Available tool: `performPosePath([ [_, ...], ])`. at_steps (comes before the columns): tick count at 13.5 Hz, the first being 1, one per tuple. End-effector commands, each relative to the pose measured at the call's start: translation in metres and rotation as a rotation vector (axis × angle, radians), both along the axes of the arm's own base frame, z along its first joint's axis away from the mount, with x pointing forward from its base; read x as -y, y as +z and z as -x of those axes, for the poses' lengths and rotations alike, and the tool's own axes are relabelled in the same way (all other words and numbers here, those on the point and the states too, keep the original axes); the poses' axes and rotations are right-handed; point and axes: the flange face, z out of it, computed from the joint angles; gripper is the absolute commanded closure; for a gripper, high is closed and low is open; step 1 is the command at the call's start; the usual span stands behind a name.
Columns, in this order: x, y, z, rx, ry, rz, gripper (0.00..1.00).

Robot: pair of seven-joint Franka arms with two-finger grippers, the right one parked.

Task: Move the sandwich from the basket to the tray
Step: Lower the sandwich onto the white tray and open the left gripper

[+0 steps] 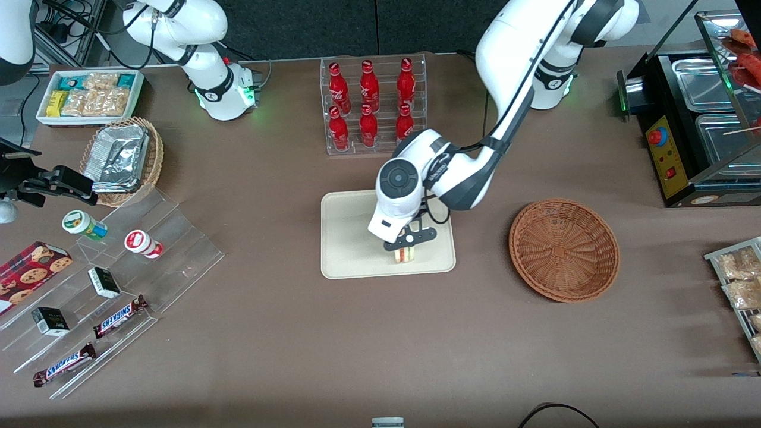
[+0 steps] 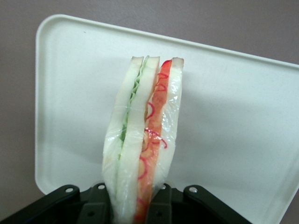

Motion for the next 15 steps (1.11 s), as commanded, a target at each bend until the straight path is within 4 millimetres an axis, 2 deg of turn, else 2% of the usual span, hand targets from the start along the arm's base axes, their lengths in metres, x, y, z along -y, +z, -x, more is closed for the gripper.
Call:
performPosePath([
  [1, 0.009, -0.006, -0.002, 0.006, 0.001, -0.003, 1.0],
  [5, 0.01, -0.012, 0.003, 0.027, -0.07, -0.037, 1.0],
  [7, 0.022, -0.015, 0.017, 0.024, -0.107, -0.042, 1.0],
  [9, 0.023, -0.027, 0.021, 0.022, -0.114, -0.046, 1.0],
  [15, 0.024, -0.046, 0.035, 0.024, -0.135, -0.06, 1.0],
])
